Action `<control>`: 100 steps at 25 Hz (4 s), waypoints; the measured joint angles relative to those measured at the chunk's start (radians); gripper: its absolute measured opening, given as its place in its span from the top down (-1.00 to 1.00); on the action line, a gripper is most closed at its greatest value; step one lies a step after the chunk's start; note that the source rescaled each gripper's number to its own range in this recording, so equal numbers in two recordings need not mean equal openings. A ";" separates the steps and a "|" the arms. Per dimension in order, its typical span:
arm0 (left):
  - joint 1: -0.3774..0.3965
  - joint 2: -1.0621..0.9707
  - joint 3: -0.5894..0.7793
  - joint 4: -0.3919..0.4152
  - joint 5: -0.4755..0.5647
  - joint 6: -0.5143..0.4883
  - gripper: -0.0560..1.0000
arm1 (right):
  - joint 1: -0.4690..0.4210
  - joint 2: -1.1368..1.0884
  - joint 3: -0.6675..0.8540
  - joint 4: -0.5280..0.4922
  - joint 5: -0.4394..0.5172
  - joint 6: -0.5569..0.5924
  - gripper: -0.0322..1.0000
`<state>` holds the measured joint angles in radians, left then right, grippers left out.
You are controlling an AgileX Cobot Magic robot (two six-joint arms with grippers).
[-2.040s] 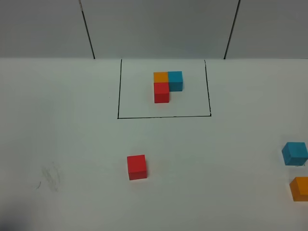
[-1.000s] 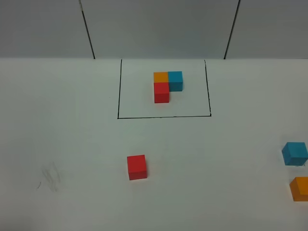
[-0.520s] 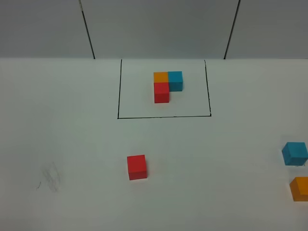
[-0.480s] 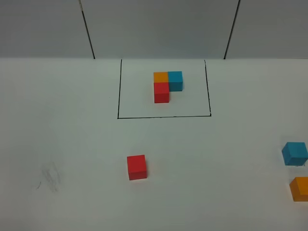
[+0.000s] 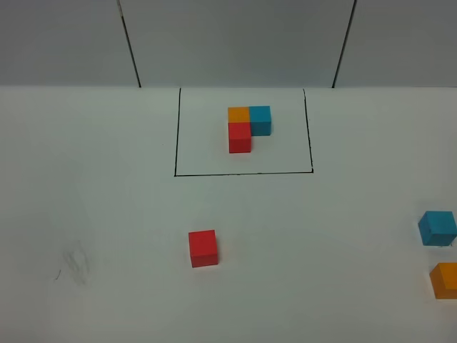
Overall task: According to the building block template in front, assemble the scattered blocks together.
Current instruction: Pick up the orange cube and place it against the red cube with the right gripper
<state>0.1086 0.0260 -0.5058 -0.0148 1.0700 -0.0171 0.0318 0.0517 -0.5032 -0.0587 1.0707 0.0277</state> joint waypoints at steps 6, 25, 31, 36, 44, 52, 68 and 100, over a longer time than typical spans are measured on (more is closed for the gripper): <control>0.000 -0.030 0.000 -0.001 0.001 0.001 0.89 | 0.000 0.000 0.000 0.000 0.000 0.000 0.94; 0.000 -0.033 0.000 -0.026 0.001 0.031 0.89 | 0.000 0.000 0.000 0.000 0.000 0.000 0.94; 0.000 -0.033 0.000 -0.026 0.001 0.032 0.89 | 0.000 0.000 0.000 0.000 0.000 0.000 0.94; 0.000 -0.033 0.000 -0.026 0.001 0.032 0.89 | 0.000 0.000 0.000 0.000 0.000 0.000 0.94; 0.000 -0.033 0.000 -0.026 0.001 0.032 0.89 | 0.000 0.000 0.000 0.000 0.000 0.000 0.94; 0.000 -0.033 0.000 -0.026 0.001 0.032 0.89 | 0.000 0.000 0.000 -0.003 0.000 0.002 0.94; 0.000 -0.033 0.000 -0.026 0.001 0.032 0.89 | 0.000 0.000 0.000 -0.003 0.000 0.004 0.94; 0.000 -0.033 0.000 -0.026 0.001 0.032 0.89 | 0.000 0.395 -0.320 -0.049 0.113 -0.007 -0.94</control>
<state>0.1086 -0.0065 -0.5058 -0.0412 1.0709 0.0148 0.0318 0.4467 -0.8235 -0.1074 1.1835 0.0207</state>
